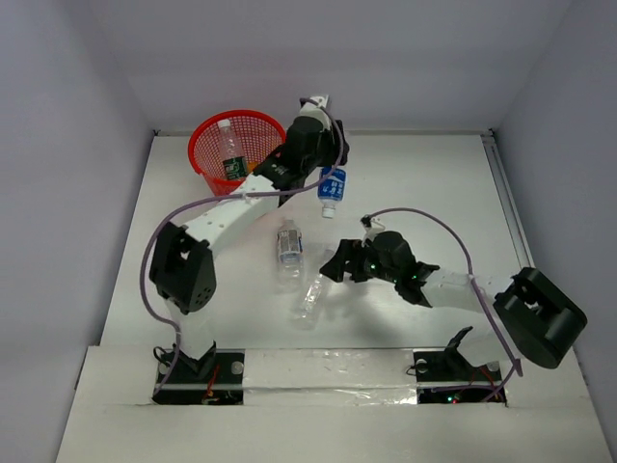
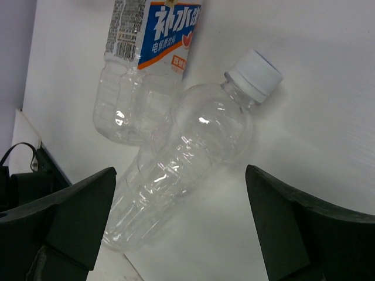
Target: Put the plastic bottles in the bin
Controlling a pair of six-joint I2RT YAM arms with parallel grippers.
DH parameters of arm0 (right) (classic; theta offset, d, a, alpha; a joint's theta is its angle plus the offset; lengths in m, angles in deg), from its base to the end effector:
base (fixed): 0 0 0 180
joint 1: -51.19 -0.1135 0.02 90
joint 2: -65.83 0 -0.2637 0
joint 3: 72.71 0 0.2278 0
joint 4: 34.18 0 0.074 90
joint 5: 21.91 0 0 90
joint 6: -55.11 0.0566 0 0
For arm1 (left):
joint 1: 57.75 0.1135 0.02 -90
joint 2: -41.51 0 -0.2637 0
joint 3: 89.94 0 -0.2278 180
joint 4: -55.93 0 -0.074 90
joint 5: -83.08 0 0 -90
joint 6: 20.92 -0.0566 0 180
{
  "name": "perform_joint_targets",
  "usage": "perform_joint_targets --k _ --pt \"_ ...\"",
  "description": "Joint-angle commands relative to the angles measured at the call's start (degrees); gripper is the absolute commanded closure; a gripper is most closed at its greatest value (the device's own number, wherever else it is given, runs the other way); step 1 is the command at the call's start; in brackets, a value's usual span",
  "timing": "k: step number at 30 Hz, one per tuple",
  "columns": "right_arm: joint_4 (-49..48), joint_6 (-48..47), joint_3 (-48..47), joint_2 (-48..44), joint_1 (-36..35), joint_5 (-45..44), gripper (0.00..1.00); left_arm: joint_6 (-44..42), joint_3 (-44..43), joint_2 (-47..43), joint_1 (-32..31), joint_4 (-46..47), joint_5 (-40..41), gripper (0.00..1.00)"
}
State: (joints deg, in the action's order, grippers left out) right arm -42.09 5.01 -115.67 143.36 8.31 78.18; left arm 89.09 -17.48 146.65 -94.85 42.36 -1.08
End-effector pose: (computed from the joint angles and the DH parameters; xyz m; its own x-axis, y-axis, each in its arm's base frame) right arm 0.1886 0.1887 0.1835 -0.7556 0.1602 -0.6352 -0.3911 0.6676 0.6336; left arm 0.3578 -0.2634 0.3523 -0.3233 -0.1823 -0.9286 0.4362 0.8421 -0.3172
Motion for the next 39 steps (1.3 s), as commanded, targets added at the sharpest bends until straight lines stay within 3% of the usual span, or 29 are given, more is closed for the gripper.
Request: perform_joint_targets --k 1,15,20,25,39 --pt "-5.64 1.67 -2.64 3.14 -0.55 -1.03 0.03 0.03 -0.63 -8.53 0.45 3.4 1.44 0.63" --pt "-13.11 6.68 -4.57 15.0 -1.07 -0.24 0.0 -0.5 2.35 -22.26 13.98 2.09 6.72 0.63" --pt "-14.79 8.17 -4.49 16.68 -1.07 -0.94 0.14 0.02 7.0 -25.16 21.61 3.49 8.12 0.62" --pt "-12.51 7.74 -3.35 13.53 -1.07 -4.01 0.3 0.47 11.4 -26.39 25.76 7.61 8.91 0.63" --pt "-3.64 3.96 -1.5 -2.11 -1.07 -12.37 0.34 -12.8 14.66 -24.55 28.14 21.59 19.55 0.63"
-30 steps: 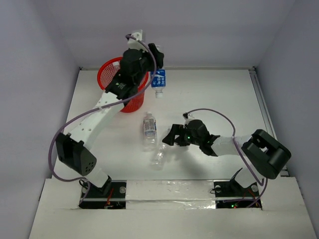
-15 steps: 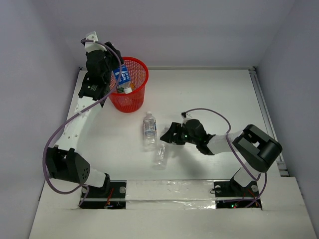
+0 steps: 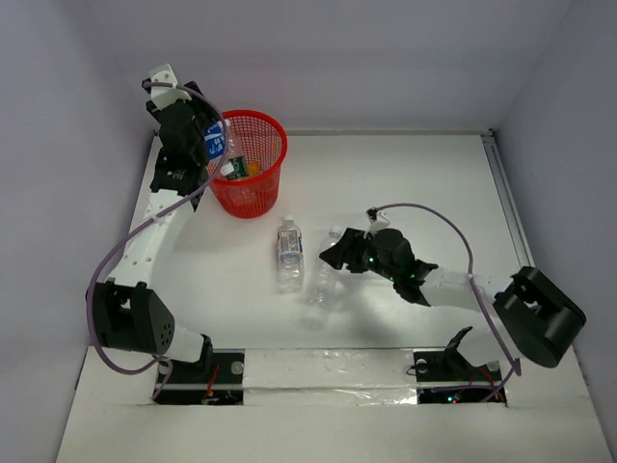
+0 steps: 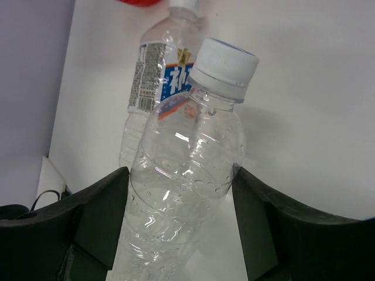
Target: Put the plastic bottles in the bin
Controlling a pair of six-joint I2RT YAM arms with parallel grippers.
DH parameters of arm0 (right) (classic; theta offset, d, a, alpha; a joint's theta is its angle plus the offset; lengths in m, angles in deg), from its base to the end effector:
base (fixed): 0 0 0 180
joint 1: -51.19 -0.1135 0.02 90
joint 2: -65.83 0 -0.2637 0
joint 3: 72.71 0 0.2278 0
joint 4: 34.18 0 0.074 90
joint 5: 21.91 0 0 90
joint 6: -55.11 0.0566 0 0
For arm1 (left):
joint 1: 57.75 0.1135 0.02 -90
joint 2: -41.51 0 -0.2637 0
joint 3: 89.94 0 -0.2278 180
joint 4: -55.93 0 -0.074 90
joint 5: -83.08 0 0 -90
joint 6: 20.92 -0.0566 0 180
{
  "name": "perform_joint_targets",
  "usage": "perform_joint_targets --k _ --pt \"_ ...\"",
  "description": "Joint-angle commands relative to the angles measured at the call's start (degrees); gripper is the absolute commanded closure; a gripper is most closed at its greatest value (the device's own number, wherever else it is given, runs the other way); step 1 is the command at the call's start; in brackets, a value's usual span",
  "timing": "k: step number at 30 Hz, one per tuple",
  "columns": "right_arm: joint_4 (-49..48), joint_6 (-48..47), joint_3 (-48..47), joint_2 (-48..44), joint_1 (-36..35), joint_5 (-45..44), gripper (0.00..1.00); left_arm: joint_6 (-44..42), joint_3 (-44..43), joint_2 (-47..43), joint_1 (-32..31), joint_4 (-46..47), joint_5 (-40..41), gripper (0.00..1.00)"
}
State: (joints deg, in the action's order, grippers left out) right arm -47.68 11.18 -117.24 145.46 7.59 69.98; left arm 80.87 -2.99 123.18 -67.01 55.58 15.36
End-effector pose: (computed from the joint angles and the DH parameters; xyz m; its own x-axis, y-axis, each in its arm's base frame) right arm 0.2017 0.1947 0.1938 -0.6973 0.3299 -0.6363 -0.3016 0.6703 0.6780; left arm 0.3283 -0.0318 0.4435 0.2295 -0.2290 -0.9460 -0.1752 0.9463 -0.2716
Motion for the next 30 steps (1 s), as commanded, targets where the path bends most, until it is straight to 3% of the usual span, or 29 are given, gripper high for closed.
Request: perform_joint_targets --k 1,18,25,30 --pt "2.58 -2.47 0.16 -5.27 -0.35 -5.05 0.34 -5.28 0.0 -0.55 0.29 8.98 3.38 0.63" --pt "14.62 -7.39 -3.61 -25.83 -0.35 -9.71 0.34 -18.99 3.51 6.31 -1.02 26.45 11.81 0.63" --pt "15.94 -8.09 -4.76 -29.1 -0.35 -11.29 0.34 -30.77 6.84 10.17 -5.33 40.61 16.73 0.61" --pt "16.21 -10.02 -8.44 -28.22 -0.35 -12.88 0.34 -31.21 10.54 11.49 -5.33 44.23 18.58 0.53"
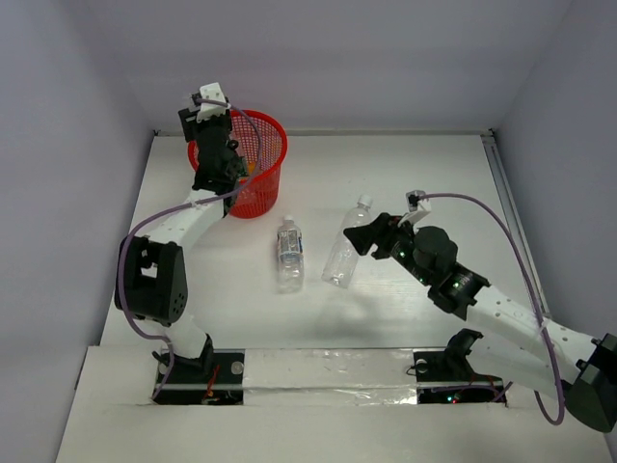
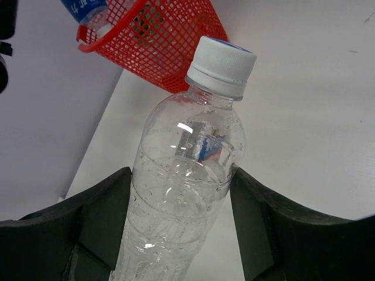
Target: Put the plastic bottles in the bin
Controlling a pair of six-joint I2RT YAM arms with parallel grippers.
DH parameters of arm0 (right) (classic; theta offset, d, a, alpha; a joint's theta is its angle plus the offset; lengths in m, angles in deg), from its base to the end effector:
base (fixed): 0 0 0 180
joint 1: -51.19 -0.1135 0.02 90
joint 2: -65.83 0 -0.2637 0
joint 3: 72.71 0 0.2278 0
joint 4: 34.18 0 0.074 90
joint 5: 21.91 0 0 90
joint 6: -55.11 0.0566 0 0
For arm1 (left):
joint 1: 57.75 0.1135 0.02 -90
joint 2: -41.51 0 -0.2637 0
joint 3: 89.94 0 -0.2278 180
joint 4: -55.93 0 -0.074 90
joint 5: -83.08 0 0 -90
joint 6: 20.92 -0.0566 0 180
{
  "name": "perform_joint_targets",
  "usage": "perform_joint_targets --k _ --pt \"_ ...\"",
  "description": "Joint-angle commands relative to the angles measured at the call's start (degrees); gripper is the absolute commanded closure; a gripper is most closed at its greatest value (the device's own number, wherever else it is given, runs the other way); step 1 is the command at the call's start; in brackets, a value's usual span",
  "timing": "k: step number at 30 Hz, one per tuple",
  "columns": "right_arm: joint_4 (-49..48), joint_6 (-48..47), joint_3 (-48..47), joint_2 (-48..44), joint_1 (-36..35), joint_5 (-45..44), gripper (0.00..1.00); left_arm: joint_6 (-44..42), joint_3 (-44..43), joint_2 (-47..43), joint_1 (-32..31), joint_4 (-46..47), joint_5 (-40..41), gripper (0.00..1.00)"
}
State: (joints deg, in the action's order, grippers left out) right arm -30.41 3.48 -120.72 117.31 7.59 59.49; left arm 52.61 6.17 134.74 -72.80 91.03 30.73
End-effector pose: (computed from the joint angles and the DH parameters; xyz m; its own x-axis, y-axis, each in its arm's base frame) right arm 0.1594 0.1401 0.2896 -0.4281 0.4398 -0.7895 -0.3937 0.6955 0.6010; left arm 0.3630 -0.0618 0.3914 0.3101 0.1491 -0.9389 -0.4313 0.9022 0.0008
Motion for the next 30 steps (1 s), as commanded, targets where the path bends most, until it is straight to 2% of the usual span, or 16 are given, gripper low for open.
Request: perform_joint_targets --k 1,2,3,5,11,14,17,20,22,25,27,30 --pt "-1.06 -2.68 -5.93 0.02 -0.35 -2.47 0.34 -3.04 1.64 0.37 0.46 8.96 3.74 0.48" --pt "-1.06 -3.21 -8.12 0.19 -0.35 -2.73 0.34 -3.04 1.82 0.63 0.46 8.96 4.18 0.44" --pt "-1.23 -4.34 -9.27 0.63 -0.35 -3.0 0.34 -2.96 2.0 0.72 0.46 9.13 5.23 0.34" --pt "-1.24 -5.23 -13.3 2.12 -0.35 -3.53 0.34 -2.26 2.17 0.46 -0.06 9.05 5.94 0.24" --pt "-2.99 -9.45 -21.57 6.52 -0.35 -5.98 0.34 1.69 2.61 -3.75 -1.38 6.5 4.19 0.08" --pt "-5.19 -12.52 -26.41 10.82 -0.35 -6.87 0.34 4.85 1.91 -6.91 -2.52 3.26 2.44 0.08" --pt "-5.98 -16.91 -33.34 17.04 -0.35 -7.04 0.34 11.79 0.07 -11.22 -3.14 -3.42 -1.42 0.1" --pt "-6.16 -22.35 -41.32 24.24 -0.35 -7.04 0.33 20.93 -2.47 -15.52 -3.14 -13.94 -6.87 0.17" --pt "-6.86 -24.73 -45.3 28.21 -0.35 -6.78 0.33 27.24 -2.92 -18.77 -3.14 -17.74 -10.64 0.2" --pt "-7.21 -29.04 -54.35 36.74 -0.35 -5.82 0.33 32.18 -3.71 -22.9 -3.14 -26.52 -15.39 0.25" --pt "-7.65 -31.59 -61.09 43.31 -0.35 -5.64 0.33 38.16 -2.06 -25.89 -3.14 -32.58 -18.47 0.28" --pt "-7.22 -34.84 -70.23 51.92 -0.35 -5.2 0.32 44.39 3.21 -33.53 -3.14 -36.55 -23.65 0.31"
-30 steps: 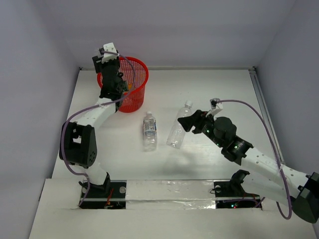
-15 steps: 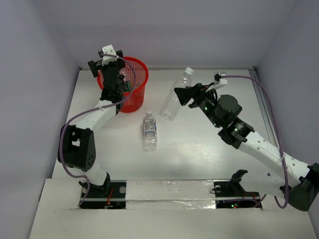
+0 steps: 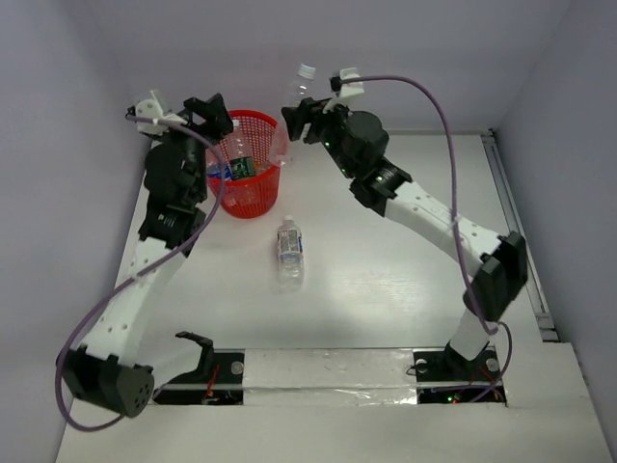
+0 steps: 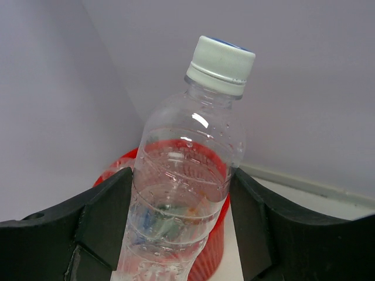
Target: Put the plastic bottles in the bin
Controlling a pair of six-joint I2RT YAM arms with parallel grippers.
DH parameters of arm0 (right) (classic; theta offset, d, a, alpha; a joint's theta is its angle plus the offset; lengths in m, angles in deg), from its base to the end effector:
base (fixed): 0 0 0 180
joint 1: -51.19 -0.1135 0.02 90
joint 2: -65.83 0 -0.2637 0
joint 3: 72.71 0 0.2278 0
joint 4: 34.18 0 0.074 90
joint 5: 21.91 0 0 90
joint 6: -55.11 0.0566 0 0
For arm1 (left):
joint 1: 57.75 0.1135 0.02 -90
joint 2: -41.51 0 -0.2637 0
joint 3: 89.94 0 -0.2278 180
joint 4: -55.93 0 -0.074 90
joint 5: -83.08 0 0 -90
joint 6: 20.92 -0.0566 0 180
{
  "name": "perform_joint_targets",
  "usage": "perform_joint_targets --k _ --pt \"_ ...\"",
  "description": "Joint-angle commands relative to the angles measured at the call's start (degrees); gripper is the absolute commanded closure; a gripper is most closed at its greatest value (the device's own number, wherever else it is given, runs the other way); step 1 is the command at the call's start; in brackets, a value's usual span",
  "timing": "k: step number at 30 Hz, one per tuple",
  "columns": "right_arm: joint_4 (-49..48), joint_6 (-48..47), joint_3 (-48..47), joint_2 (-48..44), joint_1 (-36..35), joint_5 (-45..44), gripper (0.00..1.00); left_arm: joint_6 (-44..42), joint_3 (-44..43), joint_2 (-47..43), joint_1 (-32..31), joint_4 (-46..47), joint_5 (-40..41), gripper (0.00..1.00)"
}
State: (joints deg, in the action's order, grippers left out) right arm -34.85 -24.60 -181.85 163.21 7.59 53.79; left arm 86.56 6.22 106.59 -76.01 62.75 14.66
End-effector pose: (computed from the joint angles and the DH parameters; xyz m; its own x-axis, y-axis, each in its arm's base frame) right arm 0.3013 0.2676 0.4492 0.0652 0.3011 -0.9514 -0.5135 0.8276 0.2268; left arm 0.2333 -0.0551 0.4806 0.3982 -0.4255 -0.8126 0.1006 0.9008 -0.4224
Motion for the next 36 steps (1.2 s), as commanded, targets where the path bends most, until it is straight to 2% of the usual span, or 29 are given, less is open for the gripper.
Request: perform_joint_targets --k 1,5,10,11,16,22,28,32,36 --pt "-2.34 -7.29 -11.49 8.15 -0.35 0.33 0.32 11.95 4.49 -9.49 0.07 -9.07 -9.44 0.32" --pt "0.12 -8.7 -22.31 17.39 -0.35 -0.46 0.32 15.39 12.04 -20.06 0.07 -13.12 -17.35 0.34" --pt "2.93 -9.23 -33.38 26.61 -0.35 -0.9 0.32 13.3 22.6 -31.57 0.07 -18.04 -16.05 0.35" --pt "4.07 -9.14 -37.49 29.59 -0.35 -1.42 0.31 12.68 23.57 -32.81 0.07 -18.74 -16.22 0.35" --pt "5.66 -7.12 -43.24 35.67 -0.35 -4.41 0.31 10.56 27.26 -39.05 0.07 -22.09 -16.49 0.35" --pt "4.96 -6.5 -49.65 43.75 -0.97 -13.28 0.29 10.3 30.25 -42.31 0.07 -22.61 -16.66 0.35" --pt "2.5 -7.73 -52.12 48.07 -1.49 -16.28 0.26 10.13 31.93 -42.67 0.07 -22.61 -17.45 0.34" --pt "-0.22 -9.66 -46.18 47.29 -2.11 -15.84 0.17 9.77 32.1 -43.28 0.07 -22.53 -17.36 0.34" --pt "-5.32 -12.22 -38.96 41.33 -3.16 -14.09 0.08 9.77 32.1 -42.58 1.12 -22.53 -18.68 0.33"
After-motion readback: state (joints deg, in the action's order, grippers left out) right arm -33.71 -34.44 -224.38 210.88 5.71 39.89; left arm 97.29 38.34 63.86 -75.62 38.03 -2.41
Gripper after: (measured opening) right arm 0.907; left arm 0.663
